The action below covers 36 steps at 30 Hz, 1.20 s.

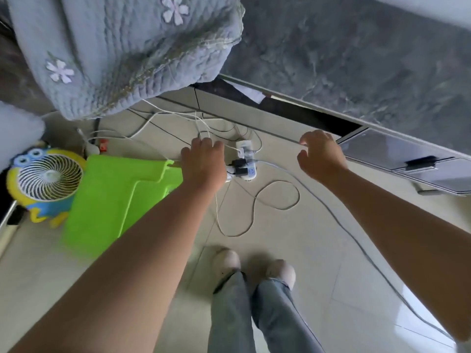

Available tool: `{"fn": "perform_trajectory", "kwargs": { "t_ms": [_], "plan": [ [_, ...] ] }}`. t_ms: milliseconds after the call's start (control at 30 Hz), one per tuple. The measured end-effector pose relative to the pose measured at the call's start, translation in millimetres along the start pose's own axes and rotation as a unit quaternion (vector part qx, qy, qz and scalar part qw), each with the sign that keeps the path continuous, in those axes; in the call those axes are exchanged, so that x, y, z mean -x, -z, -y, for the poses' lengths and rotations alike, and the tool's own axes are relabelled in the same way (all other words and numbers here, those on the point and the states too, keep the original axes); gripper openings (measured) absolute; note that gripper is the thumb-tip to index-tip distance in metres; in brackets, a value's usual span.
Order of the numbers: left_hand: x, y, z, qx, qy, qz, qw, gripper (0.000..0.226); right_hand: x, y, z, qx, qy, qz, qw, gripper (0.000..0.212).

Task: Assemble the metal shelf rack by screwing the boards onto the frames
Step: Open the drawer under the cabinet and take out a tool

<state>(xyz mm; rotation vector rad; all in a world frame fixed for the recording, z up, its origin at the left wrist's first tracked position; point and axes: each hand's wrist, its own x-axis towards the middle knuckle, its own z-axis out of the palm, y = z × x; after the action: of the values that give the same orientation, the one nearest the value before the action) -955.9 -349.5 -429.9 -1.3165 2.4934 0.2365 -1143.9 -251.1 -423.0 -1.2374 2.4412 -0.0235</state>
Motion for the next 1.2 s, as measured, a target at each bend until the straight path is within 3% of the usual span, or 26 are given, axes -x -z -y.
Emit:
{"fn": "perform_trajectory", "kwargs": {
  "t_ms": [300, 467, 667, 733, 800, 933, 1033, 1200],
  "plan": [
    [-87.2, -36.3, -27.9, -0.033, -0.011, 0.007, 0.999, 0.032, -70.5, -44.2, -44.6, 0.005, -0.002, 0.04, 0.999, 0.037],
    [-159.0, -52.4, -41.8, 0.001, -0.054, -0.097, 0.994, 0.049, -125.1, -76.7, -67.2, 0.032, -0.002, 0.024, 0.999, 0.039],
    [-237.9, -93.4, -47.7, -0.021, -0.093, -0.174, 0.98, 0.063, -197.3, -153.1, -66.9, 0.081, 0.025, -0.018, 0.996, 0.059],
    [-263.0, -112.3, -38.8, -0.05, -0.121, -0.29, 0.948, 0.06, -213.2, -179.0, -66.4, 0.052, 0.025, -0.069, 0.996, 0.053],
    [-286.1, -133.1, -30.3, -0.102, -0.15, -0.439, 0.88, 0.053, -227.6, -203.4, -66.6, 0.036, 0.028, -0.176, 0.983, 0.038],
    [-321.8, -149.3, -28.6, -0.079, -0.167, -0.573, 0.799, 0.048, -250.1, -232.6, -68.2, 0.026, 0.025, -0.324, 0.945, 0.025],
    [-335.5, -149.4, -25.2, -0.084, -0.2, -0.616, 0.758, 0.048, -261.0, -238.5, -67.7, -0.003, 0.015, -0.375, 0.927, 0.017],
    [-333.0, -147.6, -22.1, -0.08, -0.215, -0.602, 0.765, 0.05, -256.1, -232.4, -64.8, 0.011, -0.001, -0.371, 0.928, 0.029]
  ]
}}
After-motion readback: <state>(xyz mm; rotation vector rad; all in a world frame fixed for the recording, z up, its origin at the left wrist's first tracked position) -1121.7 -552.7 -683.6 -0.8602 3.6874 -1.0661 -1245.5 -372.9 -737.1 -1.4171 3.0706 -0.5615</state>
